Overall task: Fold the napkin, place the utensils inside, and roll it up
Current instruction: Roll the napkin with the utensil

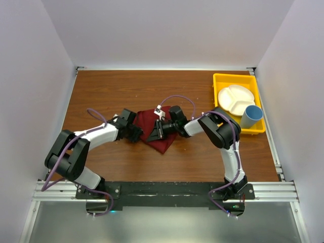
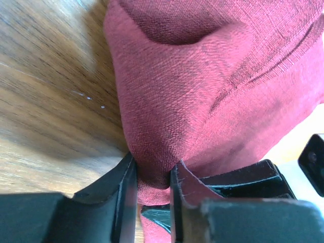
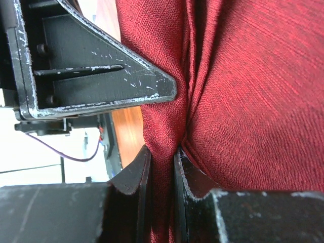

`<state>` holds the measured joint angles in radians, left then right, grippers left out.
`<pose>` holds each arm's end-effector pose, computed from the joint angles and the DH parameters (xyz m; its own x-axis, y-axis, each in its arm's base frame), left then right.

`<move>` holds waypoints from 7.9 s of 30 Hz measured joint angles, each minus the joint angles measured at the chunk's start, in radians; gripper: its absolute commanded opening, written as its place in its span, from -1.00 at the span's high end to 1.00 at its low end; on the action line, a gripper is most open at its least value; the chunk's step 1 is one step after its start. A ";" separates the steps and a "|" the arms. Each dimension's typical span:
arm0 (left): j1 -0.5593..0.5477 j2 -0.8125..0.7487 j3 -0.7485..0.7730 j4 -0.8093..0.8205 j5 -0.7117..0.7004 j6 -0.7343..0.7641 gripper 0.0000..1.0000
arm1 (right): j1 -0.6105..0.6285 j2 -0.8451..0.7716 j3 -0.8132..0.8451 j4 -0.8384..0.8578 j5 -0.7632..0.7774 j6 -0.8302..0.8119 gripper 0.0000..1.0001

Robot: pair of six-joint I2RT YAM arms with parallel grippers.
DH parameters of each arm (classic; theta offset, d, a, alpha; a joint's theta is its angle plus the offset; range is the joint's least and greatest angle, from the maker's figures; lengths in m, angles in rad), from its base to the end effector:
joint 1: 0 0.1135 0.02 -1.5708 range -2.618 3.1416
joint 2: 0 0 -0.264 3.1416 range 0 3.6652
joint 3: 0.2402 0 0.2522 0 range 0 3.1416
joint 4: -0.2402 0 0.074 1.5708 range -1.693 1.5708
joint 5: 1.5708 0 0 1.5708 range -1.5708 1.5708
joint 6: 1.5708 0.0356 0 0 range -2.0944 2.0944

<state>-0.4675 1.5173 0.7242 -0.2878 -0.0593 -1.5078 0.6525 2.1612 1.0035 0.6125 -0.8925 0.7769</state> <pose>0.2438 -0.1207 0.1480 -0.4737 -0.8769 -0.0818 -0.7594 0.4538 -0.4663 0.3031 0.2665 0.0826 -0.9318 -0.1584 -0.3266 -0.3600 0.2880 0.8874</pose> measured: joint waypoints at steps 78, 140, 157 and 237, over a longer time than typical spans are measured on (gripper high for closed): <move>0.001 -0.077 0.028 -0.079 -0.031 0.316 -0.51 | 0.008 -0.049 0.161 -0.478 0.015 -0.296 1.00; 0.062 0.124 0.194 -0.150 0.018 0.300 1.00 | 0.519 -0.217 0.196 -0.732 1.300 -0.798 0.37; 0.118 -0.107 0.068 -0.053 0.000 0.544 -0.24 | 0.162 -0.121 0.309 -0.729 0.537 -0.627 1.00; 0.076 0.168 0.278 -0.156 0.131 0.416 0.66 | 0.498 -0.154 0.209 -0.611 1.489 -0.727 0.84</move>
<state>-0.3912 1.6852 1.0023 -0.4438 0.0715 -1.0920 1.1503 2.0071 1.2121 0.0013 0.5964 0.0502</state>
